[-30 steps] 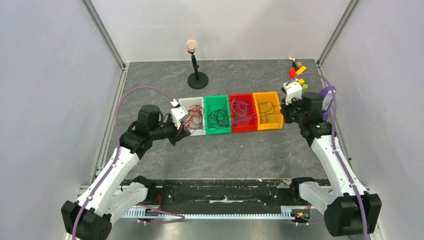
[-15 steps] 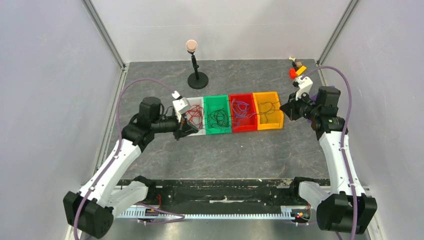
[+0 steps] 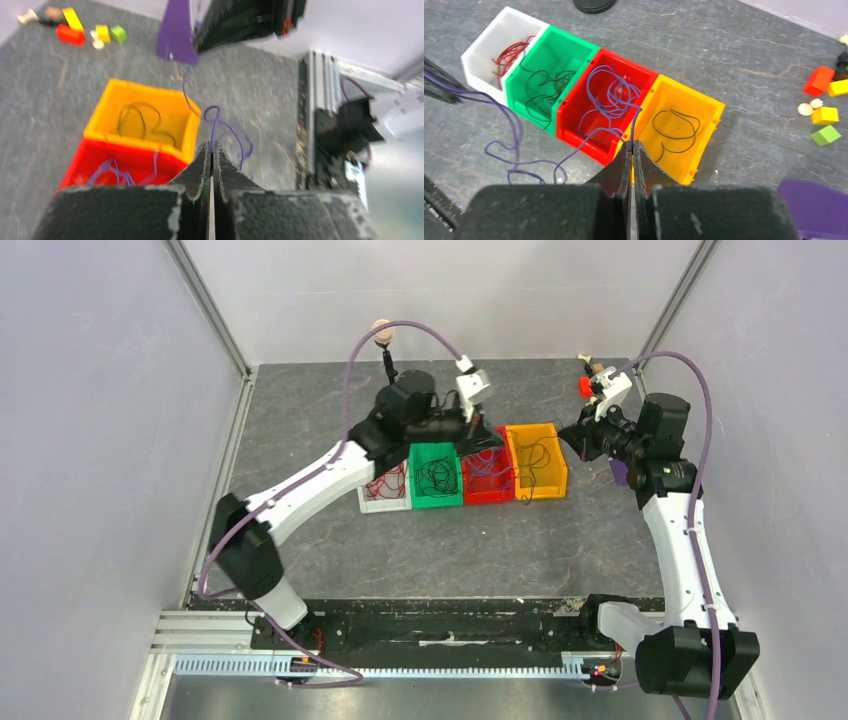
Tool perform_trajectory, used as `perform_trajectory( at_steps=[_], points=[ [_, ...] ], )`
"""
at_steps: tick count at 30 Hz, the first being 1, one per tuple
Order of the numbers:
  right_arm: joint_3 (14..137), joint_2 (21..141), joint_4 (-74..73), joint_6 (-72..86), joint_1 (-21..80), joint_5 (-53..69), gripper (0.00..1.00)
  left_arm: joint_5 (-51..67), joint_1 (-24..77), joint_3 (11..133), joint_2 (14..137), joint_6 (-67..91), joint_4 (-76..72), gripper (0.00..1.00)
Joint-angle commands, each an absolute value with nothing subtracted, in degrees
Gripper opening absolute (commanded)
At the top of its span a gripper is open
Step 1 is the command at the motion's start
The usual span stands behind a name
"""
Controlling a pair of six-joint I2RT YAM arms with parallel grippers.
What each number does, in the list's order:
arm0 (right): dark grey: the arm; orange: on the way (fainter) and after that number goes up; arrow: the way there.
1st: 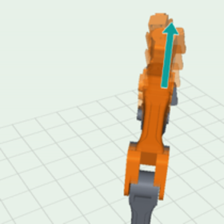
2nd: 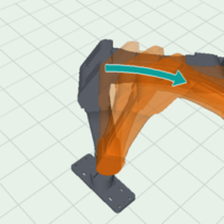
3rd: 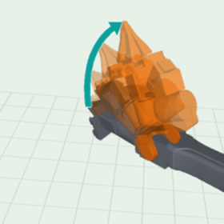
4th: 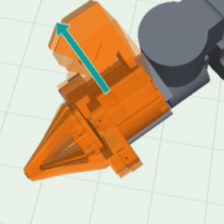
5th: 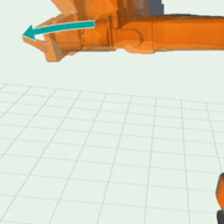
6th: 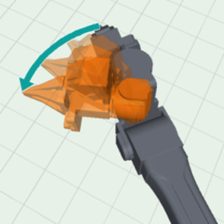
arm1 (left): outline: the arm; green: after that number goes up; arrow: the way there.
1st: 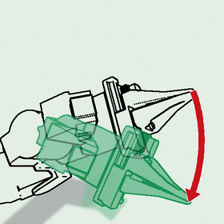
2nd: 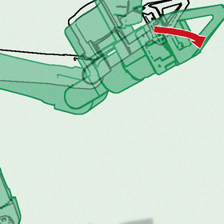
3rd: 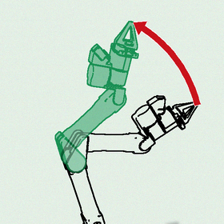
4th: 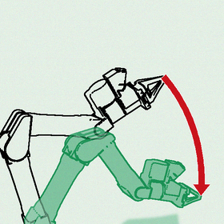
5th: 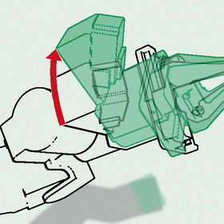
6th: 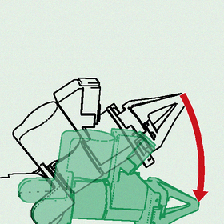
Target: Untangle the cables
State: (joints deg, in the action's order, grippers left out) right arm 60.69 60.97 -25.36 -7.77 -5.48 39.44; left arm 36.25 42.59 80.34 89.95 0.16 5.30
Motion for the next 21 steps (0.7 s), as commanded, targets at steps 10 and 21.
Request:
perform_trajectory(
  at_steps=[10,21],
  points=[
    [55.3,70.0,-6.5,-4.8,-6.1,30.2,0.00,16.8,49.2,98.2,118.5,-5.1,-16.1,0.02],
    [55.5,79.9,7.3,0.7,-6.0,32.2,0.00,6.0,48.7,109.1,130.9,-16.3,-19.6,0.02]
  ],
)
